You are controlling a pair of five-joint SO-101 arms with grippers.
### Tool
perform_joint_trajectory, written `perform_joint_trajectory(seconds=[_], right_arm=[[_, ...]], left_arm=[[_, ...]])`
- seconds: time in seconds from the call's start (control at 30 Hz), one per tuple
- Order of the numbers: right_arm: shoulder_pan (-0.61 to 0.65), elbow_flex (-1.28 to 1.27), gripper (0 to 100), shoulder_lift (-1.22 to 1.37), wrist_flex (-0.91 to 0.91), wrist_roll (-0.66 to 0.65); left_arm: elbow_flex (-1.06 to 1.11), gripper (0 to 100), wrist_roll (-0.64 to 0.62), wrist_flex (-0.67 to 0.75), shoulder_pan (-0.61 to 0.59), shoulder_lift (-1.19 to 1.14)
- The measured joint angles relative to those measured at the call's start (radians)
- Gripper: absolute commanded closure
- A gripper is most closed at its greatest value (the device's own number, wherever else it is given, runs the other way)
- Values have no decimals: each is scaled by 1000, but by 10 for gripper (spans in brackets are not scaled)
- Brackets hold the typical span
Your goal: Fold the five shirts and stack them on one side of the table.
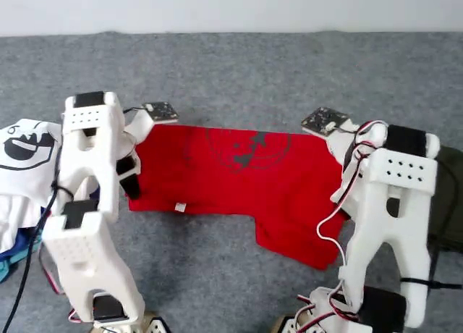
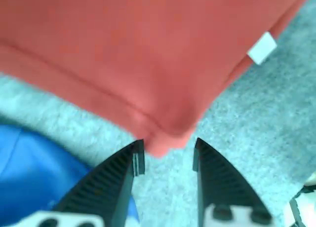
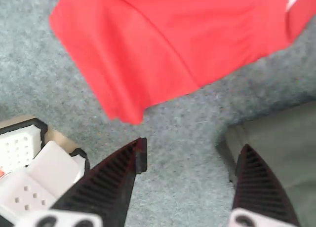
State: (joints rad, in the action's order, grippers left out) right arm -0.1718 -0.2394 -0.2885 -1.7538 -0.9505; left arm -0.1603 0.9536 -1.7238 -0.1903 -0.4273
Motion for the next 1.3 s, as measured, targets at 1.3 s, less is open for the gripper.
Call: perform_joint_trajectory(seconds=[1.3], right_arm=[[124,259,990,730,529,489]], left_arm=[[97,984,-560,183,89,-124]])
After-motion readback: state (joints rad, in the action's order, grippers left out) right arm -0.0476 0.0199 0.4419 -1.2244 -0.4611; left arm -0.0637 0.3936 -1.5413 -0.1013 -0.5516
